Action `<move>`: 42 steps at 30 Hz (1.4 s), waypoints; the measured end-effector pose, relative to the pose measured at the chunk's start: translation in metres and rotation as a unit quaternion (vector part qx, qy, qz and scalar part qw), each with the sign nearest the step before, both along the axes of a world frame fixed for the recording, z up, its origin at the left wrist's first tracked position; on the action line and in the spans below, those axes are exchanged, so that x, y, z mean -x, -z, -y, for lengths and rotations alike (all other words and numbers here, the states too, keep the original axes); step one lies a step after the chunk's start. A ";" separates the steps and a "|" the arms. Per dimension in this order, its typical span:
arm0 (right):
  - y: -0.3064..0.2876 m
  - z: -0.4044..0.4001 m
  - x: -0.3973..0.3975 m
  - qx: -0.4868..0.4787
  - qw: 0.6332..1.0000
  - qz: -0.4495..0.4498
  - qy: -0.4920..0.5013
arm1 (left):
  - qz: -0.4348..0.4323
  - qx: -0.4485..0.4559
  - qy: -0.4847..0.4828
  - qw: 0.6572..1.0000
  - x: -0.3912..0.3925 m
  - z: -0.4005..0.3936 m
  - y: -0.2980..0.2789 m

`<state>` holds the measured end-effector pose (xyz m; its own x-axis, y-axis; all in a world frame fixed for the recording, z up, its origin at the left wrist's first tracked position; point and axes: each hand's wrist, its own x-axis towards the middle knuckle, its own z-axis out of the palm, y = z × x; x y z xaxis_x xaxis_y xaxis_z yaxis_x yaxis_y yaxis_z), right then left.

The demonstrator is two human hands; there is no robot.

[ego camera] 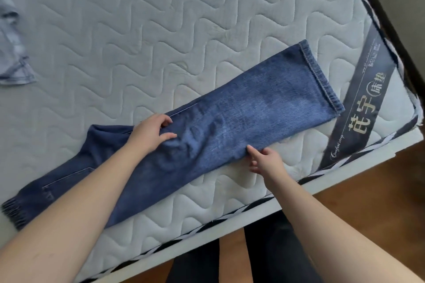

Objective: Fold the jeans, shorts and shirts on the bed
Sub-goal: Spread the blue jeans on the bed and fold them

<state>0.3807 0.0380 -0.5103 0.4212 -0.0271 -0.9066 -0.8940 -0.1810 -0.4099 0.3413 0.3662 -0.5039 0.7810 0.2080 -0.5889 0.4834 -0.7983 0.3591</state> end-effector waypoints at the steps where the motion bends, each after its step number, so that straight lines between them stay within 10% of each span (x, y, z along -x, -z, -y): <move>1: -0.002 0.002 0.002 0.023 0.999 0.018 -0.020 | -0.007 -0.011 0.014 1.000 0.004 -0.005 -0.001; 9: -0.012 -0.004 0.009 0.203 0.942 0.093 -0.251 | -0.090 -0.103 0.079 0.988 0.019 -0.040 -0.005; 17: -0.021 -0.114 -0.008 0.107 0.854 0.276 -0.428 | -0.056 -0.219 0.082 0.971 0.054 -0.071 -0.006; 24: 0.008 -0.185 -0.026 0.127 0.562 0.418 -0.702 | -0.037 -0.267 0.085 0.959 0.077 -0.103 0.000; 28: 0.016 -0.198 -0.044 0.167 0.456 0.444 -0.753 | 0.008 -0.223 0.025 0.974 0.075 -0.119 -0.008; 32: 0.010 -0.207 -0.067 0.131 0.544 0.431 -0.708 | 0.020 -0.240 0.032 0.970 0.067 -0.137 -0.010; 42: 0.006 -0.220 -0.049 0.214 0.521 0.366 -0.741 | -0.016 -0.231 0.098 0.968 0.087 -0.144 0.001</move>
